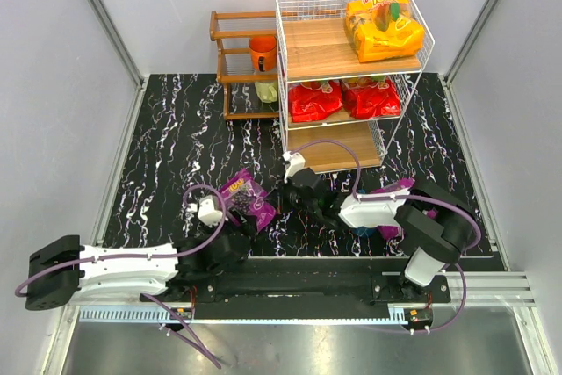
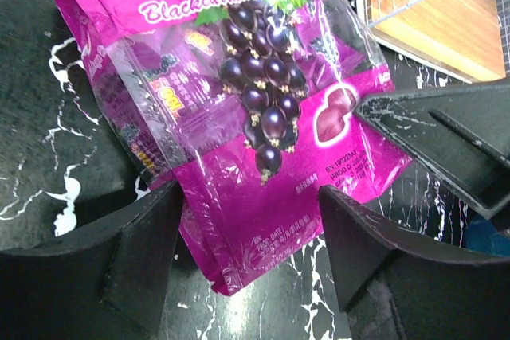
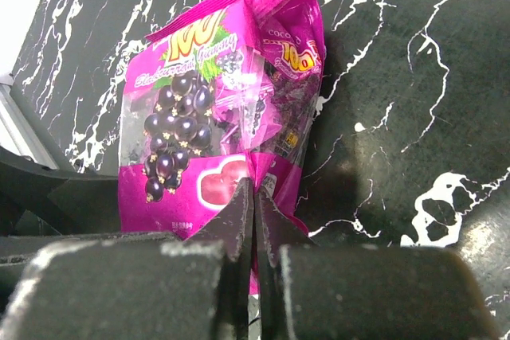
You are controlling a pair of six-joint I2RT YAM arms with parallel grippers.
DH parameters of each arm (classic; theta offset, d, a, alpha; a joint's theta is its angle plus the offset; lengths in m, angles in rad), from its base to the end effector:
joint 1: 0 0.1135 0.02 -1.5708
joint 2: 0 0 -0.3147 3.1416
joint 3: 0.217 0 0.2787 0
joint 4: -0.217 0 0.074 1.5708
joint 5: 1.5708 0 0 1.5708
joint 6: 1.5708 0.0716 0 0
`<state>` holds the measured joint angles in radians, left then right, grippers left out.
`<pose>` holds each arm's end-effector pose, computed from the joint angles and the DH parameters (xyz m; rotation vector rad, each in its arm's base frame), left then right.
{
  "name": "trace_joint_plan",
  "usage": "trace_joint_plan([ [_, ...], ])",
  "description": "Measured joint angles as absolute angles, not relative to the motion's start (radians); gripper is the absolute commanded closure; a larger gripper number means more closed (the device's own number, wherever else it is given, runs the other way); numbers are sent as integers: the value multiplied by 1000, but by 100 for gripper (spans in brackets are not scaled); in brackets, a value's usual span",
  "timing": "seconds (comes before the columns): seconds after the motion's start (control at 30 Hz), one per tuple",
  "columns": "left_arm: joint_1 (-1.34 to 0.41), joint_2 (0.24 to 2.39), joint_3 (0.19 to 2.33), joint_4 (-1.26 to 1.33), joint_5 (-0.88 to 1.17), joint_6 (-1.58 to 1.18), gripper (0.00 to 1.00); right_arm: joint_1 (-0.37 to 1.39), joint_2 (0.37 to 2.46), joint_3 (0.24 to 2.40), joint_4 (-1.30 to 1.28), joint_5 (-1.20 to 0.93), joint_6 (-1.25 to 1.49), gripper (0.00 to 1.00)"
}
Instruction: Place and organize the candy bags onto the shelf
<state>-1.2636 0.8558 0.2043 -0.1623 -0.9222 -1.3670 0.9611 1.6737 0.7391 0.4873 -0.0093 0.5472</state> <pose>0.0988 -0.1229 0.1486 -0.5047 2.0036 -0.5254 0.2248 0.3230 0.1803 -0.4491 2.1082 0.9361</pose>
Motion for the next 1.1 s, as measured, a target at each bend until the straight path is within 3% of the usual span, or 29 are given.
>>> trace_joint_plan([
  [0.03, -1274, 859, 204, -160, -922, -1369, 37, 961, 1670, 735, 487, -7, 550, 100],
  [0.13, -1302, 871, 204, -162, -924, -1383, 74, 961, 1660, 726, 485, 4, 556, 100],
  [0.17, -1308, 876, 204, -164, -925, -1390, 94, 961, 1656, 722, 483, 7, 559, 100],
  [0.2, -1314, 881, 204, -158, -924, -1397, 100, 961, 1653, 719, 483, 6, 564, 100],
  [0.47, -1355, 887, 228, -129, -921, -1405, 100, 975, 1541, 651, 436, 55, 588, 100],
  [0.77, -1457, 974, 395, -85, -932, -1312, 100, 1000, 1116, 588, 110, 201, 620, 100],
  [1.1, -1513, 1148, 498, 36, -897, -1201, 100, 1007, 909, 600, -249, 309, 699, 100],
])
